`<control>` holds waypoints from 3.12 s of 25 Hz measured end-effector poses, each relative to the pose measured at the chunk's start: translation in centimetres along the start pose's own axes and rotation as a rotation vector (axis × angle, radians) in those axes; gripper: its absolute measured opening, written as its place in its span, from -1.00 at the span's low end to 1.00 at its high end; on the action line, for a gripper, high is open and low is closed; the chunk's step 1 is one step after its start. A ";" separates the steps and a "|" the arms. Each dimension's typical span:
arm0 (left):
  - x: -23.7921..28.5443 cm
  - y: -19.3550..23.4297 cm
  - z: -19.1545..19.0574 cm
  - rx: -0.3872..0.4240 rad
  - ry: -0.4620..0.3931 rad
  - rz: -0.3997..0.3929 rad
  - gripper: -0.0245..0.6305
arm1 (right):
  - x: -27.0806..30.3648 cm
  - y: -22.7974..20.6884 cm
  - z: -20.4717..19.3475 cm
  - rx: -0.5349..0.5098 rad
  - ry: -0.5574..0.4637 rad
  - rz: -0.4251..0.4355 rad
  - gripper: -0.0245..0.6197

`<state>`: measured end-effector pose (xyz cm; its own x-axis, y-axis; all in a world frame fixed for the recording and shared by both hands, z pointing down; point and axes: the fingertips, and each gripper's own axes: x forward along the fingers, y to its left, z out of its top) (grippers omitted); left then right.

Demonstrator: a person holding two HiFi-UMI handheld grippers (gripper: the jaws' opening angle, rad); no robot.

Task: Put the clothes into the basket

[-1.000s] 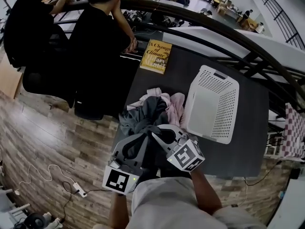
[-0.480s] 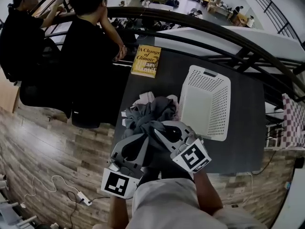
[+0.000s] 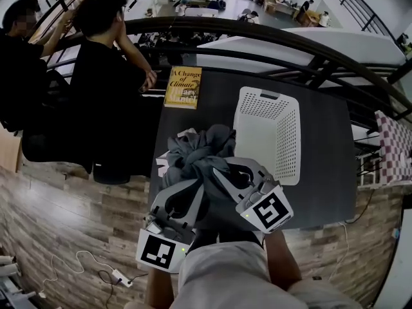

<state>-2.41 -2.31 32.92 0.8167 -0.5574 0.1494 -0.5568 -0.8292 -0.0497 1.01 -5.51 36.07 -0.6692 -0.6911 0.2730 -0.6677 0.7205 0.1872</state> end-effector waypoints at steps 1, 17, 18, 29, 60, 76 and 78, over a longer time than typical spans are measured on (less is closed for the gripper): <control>0.4 -0.3 0.3 0.008 0.001 -0.009 -0.92 | -0.5 -0.4 0.2 0.000 -0.006 -0.009 -0.80; 3.0 -2.7 3.5 0.028 -0.051 -0.124 -0.92 | -4.8 -4.3 2.5 0.050 -0.100 -0.169 -0.80; 3.4 -2.9 3.7 0.031 -0.055 -0.133 -0.92 | -5.2 -4.6 2.4 0.059 -0.103 -0.181 -0.80; 6.0 -5.4 4.6 0.029 -0.079 -0.207 -0.92 | -8.4 -7.0 1.5 0.080 -0.114 -0.262 -0.80; 17.1 -10.3 2.1 0.023 0.027 -0.363 -0.92 | -15.9 -15.4 -8.2 0.158 0.019 -0.419 -0.80; 20.2 -10.8 -0.9 0.003 0.089 -0.359 -0.92 | -16.2 -17.0 -15.8 0.236 0.138 -0.408 -0.80; 20.5 -10.7 -1.4 0.008 0.092 -0.361 -0.92 | -16.0 -16.8 -16.8 0.240 0.150 -0.399 -0.80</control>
<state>20.06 -4.77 37.88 0.9429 -0.2235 0.2469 -0.2342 -0.9721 0.0143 28.43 -5.64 44.41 -0.3028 -0.8822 0.3606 -0.9307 0.3551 0.0872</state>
